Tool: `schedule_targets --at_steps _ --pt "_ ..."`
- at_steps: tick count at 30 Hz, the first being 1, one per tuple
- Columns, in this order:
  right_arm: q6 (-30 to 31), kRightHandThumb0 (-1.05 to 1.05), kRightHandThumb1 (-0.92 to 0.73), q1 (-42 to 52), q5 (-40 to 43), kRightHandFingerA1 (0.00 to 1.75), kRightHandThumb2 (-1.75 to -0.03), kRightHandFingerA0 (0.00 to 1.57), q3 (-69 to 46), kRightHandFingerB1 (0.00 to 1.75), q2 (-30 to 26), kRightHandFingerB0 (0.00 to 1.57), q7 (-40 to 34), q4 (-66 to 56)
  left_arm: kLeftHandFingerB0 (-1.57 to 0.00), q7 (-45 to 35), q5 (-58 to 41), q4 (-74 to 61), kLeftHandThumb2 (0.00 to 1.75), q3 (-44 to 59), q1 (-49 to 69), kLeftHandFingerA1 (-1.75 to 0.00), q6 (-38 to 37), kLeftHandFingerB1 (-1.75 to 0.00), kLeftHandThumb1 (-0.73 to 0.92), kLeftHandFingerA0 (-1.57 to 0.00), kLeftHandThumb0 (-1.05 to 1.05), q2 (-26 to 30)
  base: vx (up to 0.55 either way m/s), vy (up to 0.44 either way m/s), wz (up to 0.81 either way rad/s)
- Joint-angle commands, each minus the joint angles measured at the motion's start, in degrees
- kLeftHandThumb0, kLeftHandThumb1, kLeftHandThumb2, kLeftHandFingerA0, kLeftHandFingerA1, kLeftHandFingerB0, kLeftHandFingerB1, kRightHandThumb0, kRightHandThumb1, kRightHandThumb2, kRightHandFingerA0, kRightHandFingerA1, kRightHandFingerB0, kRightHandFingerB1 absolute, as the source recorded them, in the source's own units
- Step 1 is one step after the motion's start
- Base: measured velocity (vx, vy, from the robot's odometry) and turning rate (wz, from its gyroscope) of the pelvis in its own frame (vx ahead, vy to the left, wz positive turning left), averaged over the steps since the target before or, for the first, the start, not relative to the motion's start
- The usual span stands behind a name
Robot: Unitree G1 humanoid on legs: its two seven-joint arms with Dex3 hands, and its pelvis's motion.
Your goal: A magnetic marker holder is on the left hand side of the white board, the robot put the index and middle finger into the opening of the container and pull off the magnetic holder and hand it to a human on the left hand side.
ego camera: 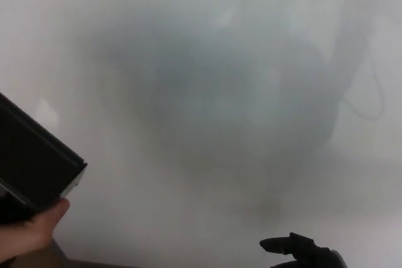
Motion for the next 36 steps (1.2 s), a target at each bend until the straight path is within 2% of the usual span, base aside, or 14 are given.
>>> schedule_targets --at_steps 1,16,19,20,26,27,28,29,30,32,33,34,35,36 --pt "0.68 -0.48 -0.68 0.9 -2.3 0.54 -0.6 0.84 0.73 0.48 -2.02 0.7 -3.88 0.36 -0.07 -2.56 -9.45 -3.03 0.96 -1.57 3.89 -0.38 0.97 -0.27 0.57 -0.18 -1.05 1.96 0.0 0.0 0.0" --pt "2.14 -0.47 -0.68 -0.1 -4.03 0.54 -0.61 0.84 2.97 0.48 -1.7 0.69 -4.73 1.02 -0.06 -6.38 -8.62 0.12 0.91 -5.39 7.47 -0.38 -2.29 -0.34 0.54 -0.21 -1.05 4.6 0.0 0.0 0.0" --pt "2.12 -0.47 -0.68 0.05 -4.63 0.54 -0.61 0.86 4.04 0.48 -0.93 0.7 -5.3 1.27 -0.08 -8.83 -7.43 2.36 0.89 -4.94 9.22 -0.4 -3.09 -0.36 0.55 -0.26 -1.03 5.49 0.0 0.0 0.0" --pt "2.3 -0.47 -0.68 0.14 -4.82 0.53 -0.61 0.85 4.37 0.47 -0.79 0.7 -5.65 1.3 -0.1 -9.77 -6.69 3.98 0.87 -5.24 9.53 -0.41 -2.94 -0.43 0.44 -0.25 -0.93 6.17 0.0 0.0 0.0" --pt "1.68 -0.46 -0.68 0.22 -5.22 0.53 -0.61 0.85 5.29 0.48 -1.05 0.7 -6.79 1.56 -0.11 -12.26 -2.53 10.78 0.8 -8.09 10.46 -0.42 -2.85 -0.45 0.4 -0.2 -0.84 9.38 0.0 0.0 0.0" --pt "1.46 -0.46 -0.68 0.3 -5.3 0.53 -0.61 0.85 5.42 0.48 -1.24 0.7 -6.93 1.52 -0.11 -12.65 -0.84 12.17 0.8 -8.88 10.57 -0.42 -3.3 -0.45 0.4 -0.2 -0.84 10.11 0.0 0.0 0.0" --pt "1.69 -0.47 -0.67 0.27 -5.38 0.53 -0.6 0.85 5.54 0.48 -1.26 0.7 -7.11 1.45 -0.2 -11.21 2.29 12.85 0.54 -10.15 10.96 -0.35 -4.1 -0.38 0.42 -0.31 -0.71 11.46 0.0 0.0 0.0" --pt "1.9 -0.47 -0.67 0.24 -5.43 0.53 -0.6 0.85 5.6 0.48 -1.24 0.7 -7.22 1.4 -0.2 -10.08 4.38 13.16 0.54 -11.0 11.24 -0.35 -4.64 -0.38 0.42 -0.31 -0.71 12.37 0.0 0.0 0.0" --pt "2.06 -0.46 -0.67 0.14 -5.45 0.53 -0.6 0.85 5.68 0.48 -1.22 0.7 -7.33 1.39 -0.17 -8.47 10.27 12.82 0.7 -13.19 11.96 -0.41 -7.46 -0.41 0.38 -0.21 -0.61 14.5 0.0 0.0 0.0" --pt "2.0 -0.46 -0.67 0.06 -5.41 0.53 -0.6 0.85 5.71 0.48 -1.21 0.7 -7.33 1.44 -0.17 -7.86 14.98 12.03 0.7 -14.98 12.53 -0.41 -10.44 -0.41 0.38 -0.21 -0.61 16.09 0.0 0.0 0.0" --pt "1.78 -0.45 -0.66 0.15 -5.15 0.53 -0.6 0.86 5.56 0.48 -1.06 0.71 -7.32 1.45 -0.15 -5.04 22.6 9.03 0.7 -17.35 13.82 -0.42 -16.27 -0.4 0.41 -0.19 -0.59 16.44 0.0 0.0 0.0" --pt "1.77 -0.45 -0.67 0.09 -5.2 0.53 -0.6 0.85 5.59 0.48 -1.04 0.7 -7.43 1.5 -0.16 -2.62 28.69 8.28 0.81 -19.02 14.29 -0.47 -21.5 -0.4 0.51 -0.21 -0.64 16.04 0.0 0.0 0.0" --pt "1.81 -0.45 -0.67 0.0 -5.31 0.53 -0.6 0.85 5.66 0.48 -1.05 0.7 -7.57 1.57 -0.16 -0.11 34.9 7.97 0.81 -20.77 14.65 -0.47 -27.08 -0.4 0.51 -0.21 -0.64 15.57 0.0 0.0 0.0" --pt "1.7 -0.45 -0.67 0.09 -5.33 0.53 -0.6 0.85 5.68 0.48 -1.0 0.7 -7.64 1.67 -0.18 3.1 41.55 8.85 0.89 -22.39 14.97 -0.51 -32.66 -0.41 0.56 -0.32 -0.73 15.35 0.0 0.0 0.0"
